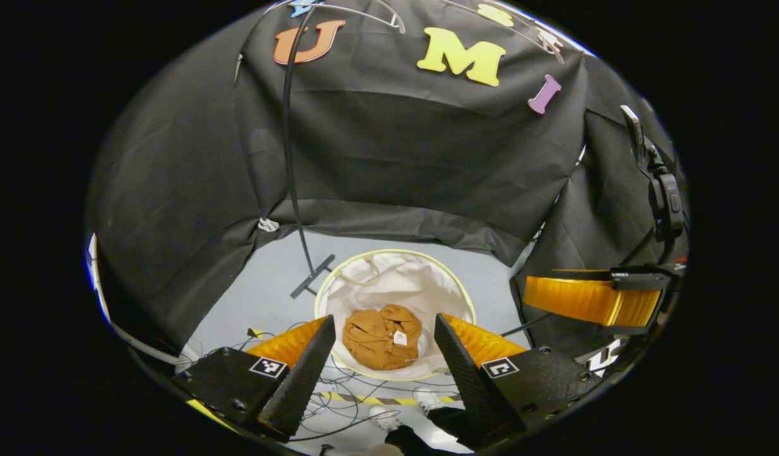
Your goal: Grasp the clothes on the hanger with both hands and then place them into the laundry hamper below.
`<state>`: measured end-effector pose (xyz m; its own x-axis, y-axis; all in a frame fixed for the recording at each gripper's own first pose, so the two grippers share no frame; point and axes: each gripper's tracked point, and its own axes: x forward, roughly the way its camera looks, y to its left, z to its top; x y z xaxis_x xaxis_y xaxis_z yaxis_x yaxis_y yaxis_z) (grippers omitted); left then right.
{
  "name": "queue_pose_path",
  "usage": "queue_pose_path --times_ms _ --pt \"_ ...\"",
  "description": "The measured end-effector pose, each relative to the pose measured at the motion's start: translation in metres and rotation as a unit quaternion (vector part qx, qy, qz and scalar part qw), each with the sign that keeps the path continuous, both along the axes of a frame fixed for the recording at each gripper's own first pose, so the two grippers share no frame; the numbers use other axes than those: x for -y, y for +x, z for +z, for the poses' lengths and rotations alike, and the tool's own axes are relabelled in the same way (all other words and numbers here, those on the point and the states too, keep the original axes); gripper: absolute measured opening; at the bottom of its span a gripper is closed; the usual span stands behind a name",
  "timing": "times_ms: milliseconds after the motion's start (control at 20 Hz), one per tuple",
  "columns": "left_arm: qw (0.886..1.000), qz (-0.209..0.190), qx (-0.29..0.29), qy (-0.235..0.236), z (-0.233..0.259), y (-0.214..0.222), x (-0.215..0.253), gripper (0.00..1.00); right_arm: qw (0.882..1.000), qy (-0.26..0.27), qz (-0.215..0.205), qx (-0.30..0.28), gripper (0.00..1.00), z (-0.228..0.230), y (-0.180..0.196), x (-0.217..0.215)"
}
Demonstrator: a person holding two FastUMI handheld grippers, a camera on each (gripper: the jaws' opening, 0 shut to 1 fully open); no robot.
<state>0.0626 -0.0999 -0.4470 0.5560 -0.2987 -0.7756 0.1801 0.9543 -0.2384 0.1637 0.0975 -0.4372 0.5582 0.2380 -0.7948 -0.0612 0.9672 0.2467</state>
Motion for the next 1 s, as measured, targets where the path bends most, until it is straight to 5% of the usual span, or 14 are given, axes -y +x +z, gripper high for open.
queue_pose_path --times_ms 450,650,1000 --pt "0.997 -0.004 0.064 0.051 0.056 0.000 -0.027 0.96 0.994 -0.064 0.016 0.087 0.96 0.070 -0.014 0.007" --pt "0.993 0.009 0.115 0.021 0.112 0.006 -0.019 0.96 0.988 -0.061 0.025 0.138 0.96 0.127 -0.029 0.018" --pt "0.965 0.028 0.261 0.012 0.273 0.009 0.008 0.98 0.951 -0.066 0.027 0.302 0.99 0.290 -0.063 0.068"
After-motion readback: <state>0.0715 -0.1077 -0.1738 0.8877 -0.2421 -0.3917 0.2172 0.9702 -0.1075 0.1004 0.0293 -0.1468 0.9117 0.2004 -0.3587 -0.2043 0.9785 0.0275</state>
